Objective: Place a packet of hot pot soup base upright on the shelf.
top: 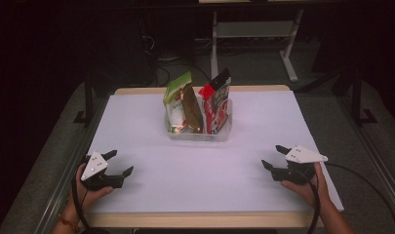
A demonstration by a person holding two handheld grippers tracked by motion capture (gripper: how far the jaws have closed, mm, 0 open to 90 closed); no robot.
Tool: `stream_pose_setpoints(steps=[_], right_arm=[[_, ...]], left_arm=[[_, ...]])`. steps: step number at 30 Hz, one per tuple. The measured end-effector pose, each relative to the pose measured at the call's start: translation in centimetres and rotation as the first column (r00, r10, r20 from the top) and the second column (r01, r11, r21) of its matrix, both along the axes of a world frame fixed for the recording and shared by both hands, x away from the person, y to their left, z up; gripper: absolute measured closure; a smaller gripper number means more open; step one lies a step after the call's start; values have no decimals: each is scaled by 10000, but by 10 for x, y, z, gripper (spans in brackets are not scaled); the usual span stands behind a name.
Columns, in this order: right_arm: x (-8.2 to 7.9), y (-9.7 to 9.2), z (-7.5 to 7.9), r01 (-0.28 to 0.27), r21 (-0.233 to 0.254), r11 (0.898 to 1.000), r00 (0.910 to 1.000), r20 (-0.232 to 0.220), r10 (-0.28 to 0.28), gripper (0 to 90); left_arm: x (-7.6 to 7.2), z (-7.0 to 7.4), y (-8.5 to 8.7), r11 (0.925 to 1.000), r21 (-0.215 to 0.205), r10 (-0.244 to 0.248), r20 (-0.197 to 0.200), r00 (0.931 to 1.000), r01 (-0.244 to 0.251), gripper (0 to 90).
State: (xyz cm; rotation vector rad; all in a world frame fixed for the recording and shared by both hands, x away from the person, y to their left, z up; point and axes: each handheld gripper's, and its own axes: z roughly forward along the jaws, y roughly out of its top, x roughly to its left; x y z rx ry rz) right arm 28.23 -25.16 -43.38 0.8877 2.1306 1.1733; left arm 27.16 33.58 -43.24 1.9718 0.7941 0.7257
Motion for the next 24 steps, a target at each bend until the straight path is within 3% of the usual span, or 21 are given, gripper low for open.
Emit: stream_pose_setpoints(steps=[9, 12, 21, 24], right_arm=[[-8, 0, 5, 107, -191, 9998, 9999, -44, -108, 268], [-9, 4, 6, 106, -240, 9997, 9998, -167, -110, 268], [-17, 4, 3, 220, -88, 9997, 9987, -456, -223, 262], [-24, 2, 1, 324, -108, 9994, 9989, -321, -327, 259]], left_arm=[[-11, 0, 28, 9974, -578, 427, -88, 9990, -432, 170], [-13, 0, 32, 9974, -570, 445, -91, 9990, -450, 170], [-14, 0, 33, 9966, -742, 357, -121, 9993, -365, 170], [-15, 0, 32, 9968, -721, 346, -122, 9993, -354, 170]])
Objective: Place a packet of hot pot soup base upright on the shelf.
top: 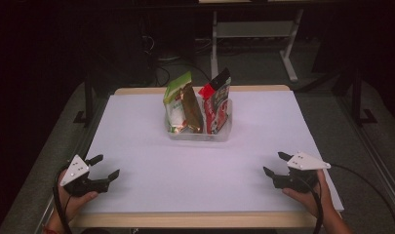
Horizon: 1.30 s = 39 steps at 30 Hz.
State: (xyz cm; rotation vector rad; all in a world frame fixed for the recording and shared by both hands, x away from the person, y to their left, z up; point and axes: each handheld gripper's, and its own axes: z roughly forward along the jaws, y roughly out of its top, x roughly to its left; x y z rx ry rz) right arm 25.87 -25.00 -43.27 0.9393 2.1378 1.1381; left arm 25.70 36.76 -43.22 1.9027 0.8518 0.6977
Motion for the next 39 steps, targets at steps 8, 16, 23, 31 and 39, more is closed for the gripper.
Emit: stream_pose_setpoints(steps=[8, 16, 23, 31, 39], right_arm=[[-11, -12, -5, 131, 100, 9999, 9998, 171, -133, 253], [-13, -15, -6, 149, 223, 9996, 9996, 244, -154, 252], [-16, -18, -5, 229, 322, 9992, 9993, 278, -238, 252], [-15, -15, -8, 115, 130, 9998, 9997, 231, -118, 252], [-14, -14, -11, 90, 63, 9999, 9999, 140, -91, 252]], left_arm=[[4, 0, -5, 9999, -9, -107, -66, 9999, 107, 170], [4, 2, -4, 9996, -267, -35, -36, 10000, 34, 170], [0, 3, -6, 9997, -209, -120, 86, 9999, 122, 170], [3, 2, -9, 9993, -294, -213, 28, 9998, 214, 170], [4, 2, -10, 9995, -239, -188, -18, 9998, 188, 170]])
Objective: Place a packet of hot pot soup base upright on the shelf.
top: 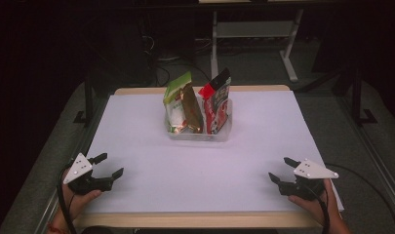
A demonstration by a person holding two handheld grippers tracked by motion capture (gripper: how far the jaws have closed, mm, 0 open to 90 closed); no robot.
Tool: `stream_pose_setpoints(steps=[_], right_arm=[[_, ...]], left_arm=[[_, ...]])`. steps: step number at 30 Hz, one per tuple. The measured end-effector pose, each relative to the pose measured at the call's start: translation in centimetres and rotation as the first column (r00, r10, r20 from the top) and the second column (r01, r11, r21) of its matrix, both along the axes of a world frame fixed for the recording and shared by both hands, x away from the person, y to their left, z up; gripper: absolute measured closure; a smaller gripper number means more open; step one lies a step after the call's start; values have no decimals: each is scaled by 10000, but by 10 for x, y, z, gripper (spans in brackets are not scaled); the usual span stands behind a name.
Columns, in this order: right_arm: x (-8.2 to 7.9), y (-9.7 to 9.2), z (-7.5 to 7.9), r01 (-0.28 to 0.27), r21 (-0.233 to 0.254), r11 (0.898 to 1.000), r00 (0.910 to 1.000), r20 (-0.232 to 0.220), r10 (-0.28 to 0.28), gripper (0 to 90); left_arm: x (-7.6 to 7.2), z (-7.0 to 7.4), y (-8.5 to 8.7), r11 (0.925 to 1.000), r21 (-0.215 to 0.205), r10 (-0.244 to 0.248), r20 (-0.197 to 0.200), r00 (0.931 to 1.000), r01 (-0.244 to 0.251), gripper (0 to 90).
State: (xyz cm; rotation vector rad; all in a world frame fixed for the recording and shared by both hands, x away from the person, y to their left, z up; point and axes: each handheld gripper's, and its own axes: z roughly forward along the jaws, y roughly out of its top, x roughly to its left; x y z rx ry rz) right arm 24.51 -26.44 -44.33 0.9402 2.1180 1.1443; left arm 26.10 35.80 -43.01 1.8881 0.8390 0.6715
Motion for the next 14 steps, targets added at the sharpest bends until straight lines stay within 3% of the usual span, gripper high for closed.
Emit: stream_pose_setpoints(steps=[14], right_arm=[[-3, -5, -1, 172, 136, 9998, 9998, -70, -171, 248]], left_arm=[[4, 2, -1, 9998, -198, -16, 38, 10000, 17, 170]])
